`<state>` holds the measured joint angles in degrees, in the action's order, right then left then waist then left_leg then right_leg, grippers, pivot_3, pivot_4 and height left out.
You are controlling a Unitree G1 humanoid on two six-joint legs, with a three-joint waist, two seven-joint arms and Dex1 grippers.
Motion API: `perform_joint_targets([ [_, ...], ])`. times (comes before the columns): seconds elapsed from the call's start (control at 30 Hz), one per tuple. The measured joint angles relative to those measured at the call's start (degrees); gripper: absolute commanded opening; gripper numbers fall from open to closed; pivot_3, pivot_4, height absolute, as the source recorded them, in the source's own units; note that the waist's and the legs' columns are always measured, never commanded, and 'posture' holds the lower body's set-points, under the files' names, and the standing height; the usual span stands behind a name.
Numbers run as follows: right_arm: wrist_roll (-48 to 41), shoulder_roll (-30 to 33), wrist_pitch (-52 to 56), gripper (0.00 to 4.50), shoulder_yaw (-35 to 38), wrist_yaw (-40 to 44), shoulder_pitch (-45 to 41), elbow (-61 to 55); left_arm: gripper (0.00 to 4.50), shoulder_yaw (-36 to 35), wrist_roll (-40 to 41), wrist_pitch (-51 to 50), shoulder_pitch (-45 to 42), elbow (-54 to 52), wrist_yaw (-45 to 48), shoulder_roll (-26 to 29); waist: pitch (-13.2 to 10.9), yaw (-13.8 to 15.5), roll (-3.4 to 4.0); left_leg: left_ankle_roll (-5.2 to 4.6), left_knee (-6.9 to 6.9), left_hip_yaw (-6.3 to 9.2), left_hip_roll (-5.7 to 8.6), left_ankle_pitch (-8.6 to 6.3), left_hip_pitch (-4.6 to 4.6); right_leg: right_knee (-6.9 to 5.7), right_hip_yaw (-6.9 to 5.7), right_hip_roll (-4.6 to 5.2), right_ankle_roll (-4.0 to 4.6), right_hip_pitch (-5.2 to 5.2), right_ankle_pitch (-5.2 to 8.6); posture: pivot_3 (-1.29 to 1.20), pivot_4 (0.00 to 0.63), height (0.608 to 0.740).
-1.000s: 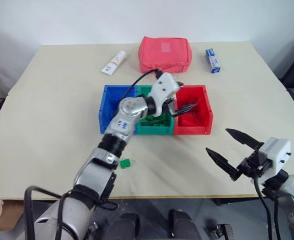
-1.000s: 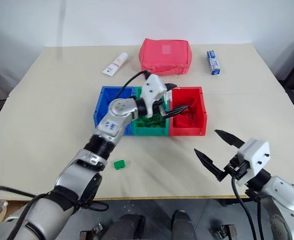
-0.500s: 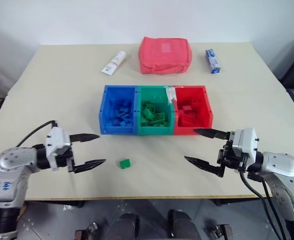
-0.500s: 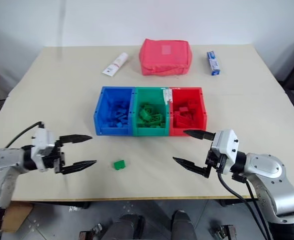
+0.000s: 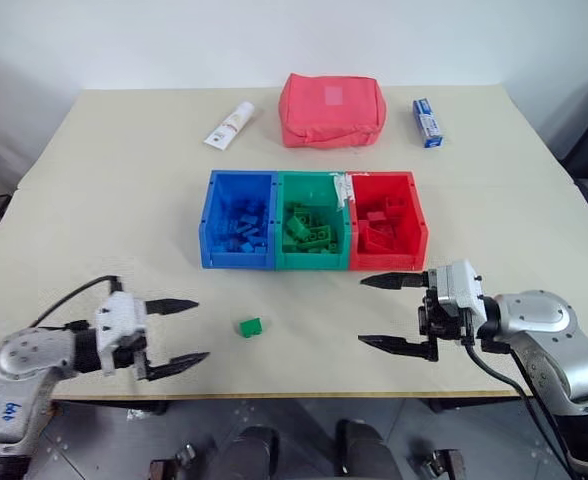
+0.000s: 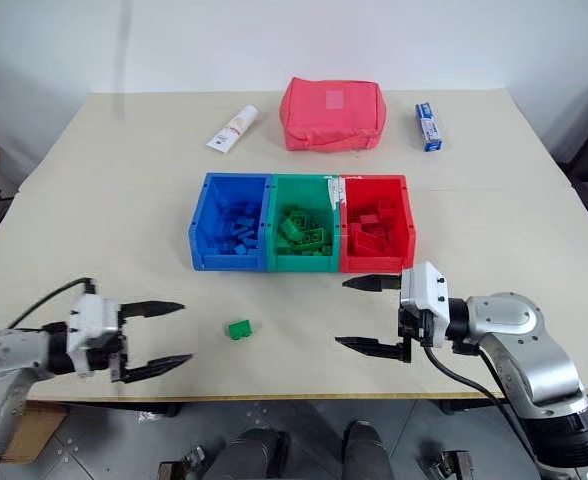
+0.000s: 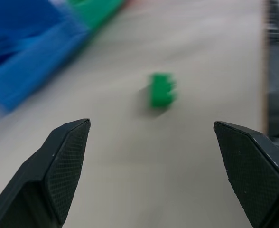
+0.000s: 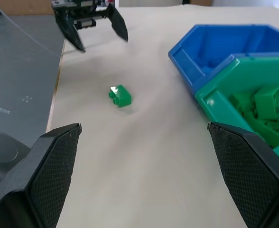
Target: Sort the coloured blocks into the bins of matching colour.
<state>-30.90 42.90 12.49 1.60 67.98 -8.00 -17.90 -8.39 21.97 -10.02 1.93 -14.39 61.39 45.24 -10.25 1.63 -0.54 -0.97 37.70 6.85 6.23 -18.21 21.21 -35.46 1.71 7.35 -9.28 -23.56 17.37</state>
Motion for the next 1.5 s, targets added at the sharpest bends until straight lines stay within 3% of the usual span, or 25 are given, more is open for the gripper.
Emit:
perform_joint_targets([
  [0.2, 2.20, 1.83, -4.55, 4.50, 0.84, 3.01, 6.35, -0.32, 4.43, 10.00, -8.93, -9.06, -6.48, -3.24, -10.08, -2.68, 0.01, -0.49, 0.01, 0.01, -0.09, -0.17, -0.08, 0.00, -0.05, -0.04, 0.14, -0.13, -0.01, -0.10, 0.00, 0.00, 0.150, 0.740],
  [0.23, 2.68, 1.65, -5.22, 4.50, 0.73, 3.05, 6.88, -0.33, 4.25, 11.13, -9.91, -10.52, -7.15, -3.35, -11.43, -3.15, 0.01, -0.54, 0.01, 0.03, -0.09, -0.21, -0.11, -0.01, -0.04, -0.06, 0.17, -0.16, -0.01, -0.14, 0.00, 0.00, 0.150, 0.740],
  [0.33, 3.54, 1.02, -6.38, 4.50, 0.79, 1.80, 7.36, -0.43, 3.52, 13.68, -11.73, -13.63, -8.10, -4.75, -12.87, -3.25, 0.02, -0.49, 0.04, 0.05, -0.07, -0.21, -0.11, 0.01, -0.07, -0.10, 0.19, -0.15, 0.00, -0.12, 0.00, 0.00, 0.150, 0.740],
  [0.6, 4.35, 0.24, -7.52, 4.50, 1.08, -1.01, 9.68, -1.24, 1.03, 16.16, -11.91, -14.76, -9.29, -5.56, -11.82, -3.24, 0.05, -0.07, 0.08, 0.06, -0.01, -0.13, -0.06, 0.01, -0.09, -0.07, 0.15, -0.10, -0.01, -0.03, 0.00, 0.00, 0.150, 0.740],
  [0.63, 4.36, 0.23, -7.56, 4.50, 1.17, -1.37, 9.90, -1.32, 0.94, 16.17, -11.91, -14.92, -9.60, -5.42, -11.77, -3.24, 0.05, -0.09, 0.08, 0.06, -0.01, -0.13, -0.07, 0.02, -0.09, -0.08, 0.15, -0.10, -0.01, -0.03, 0.00, 0.00, 0.150, 0.740],
  [0.8, 3.83, -1.83, -7.48, 4.50, 4.82, -5.88, 12.01, -2.61, 0.94, 13.06, -5.89, -17.53, -13.74, -4.55, -13.02, -9.93, 0.04, 0.04, 0.06, 0.06, 0.05, -0.03, -0.03, 0.02, -0.01, -0.08, 0.06, -0.09, -0.01, -0.04, -0.01, 0.00, 0.150, 0.740],
  [1.0, 2.11, -10.25, -6.27, 4.50, 10.32, -18.68, 13.94, -6.21, 0.94, 9.43, -3.43, -18.56, -28.99, -0.55, -22.89, -22.21, 0.04, 0.21, 0.04, 0.09, 0.18, -0.02, -0.01, 0.03, 0.03, -0.14, 0.02, -0.12, -0.04, -0.03, -0.02, 0.00, 0.150, 0.740],
  [1.13, 3.03, -13.85, -6.29, 4.50, 11.30, -24.97, 15.15, -7.88, 0.94, 10.92, -8.02, -15.99, -39.56, 10.58, -30.38, -29.07, 0.03, 0.10, 0.03, 0.09, 0.20, -0.06, 0.01, 0.03, 0.02, -0.16, 0.06, -0.16, -0.06, -0.04, -0.03, 0.00, 0.150, 0.740],
  [1.27, 4.91, -15.01, -6.45, 4.50, 10.71, -27.85, 15.39, -9.03, 0.94, 13.96, -12.00, -11.09, -46.38, 23.64, -32.03, -32.33, 0.03, -0.23, 0.03, 0.09, 0.19, -0.14, -0.03, 0.03, 0.04, -0.16, 0.13, -0.22, -0.06, -0.12, -0.03, 0.00, 0.150, 0.740],
  [1.5, 7.12, -16.52, -7.87, 4.50, 9.65, -30.03, 18.07, -10.92, 3.19, 16.22, -15.34, -5.79, -49.17, 33.38, -28.58, -31.84, 0.03, -0.25, 0.02, 0.09, 0.19, -0.17, -0.04, 0.03, 0.07, -0.17, 0.18, -0.24, -0.06, -0.16, -0.03, 0.00, 0.150, 0.740],
])
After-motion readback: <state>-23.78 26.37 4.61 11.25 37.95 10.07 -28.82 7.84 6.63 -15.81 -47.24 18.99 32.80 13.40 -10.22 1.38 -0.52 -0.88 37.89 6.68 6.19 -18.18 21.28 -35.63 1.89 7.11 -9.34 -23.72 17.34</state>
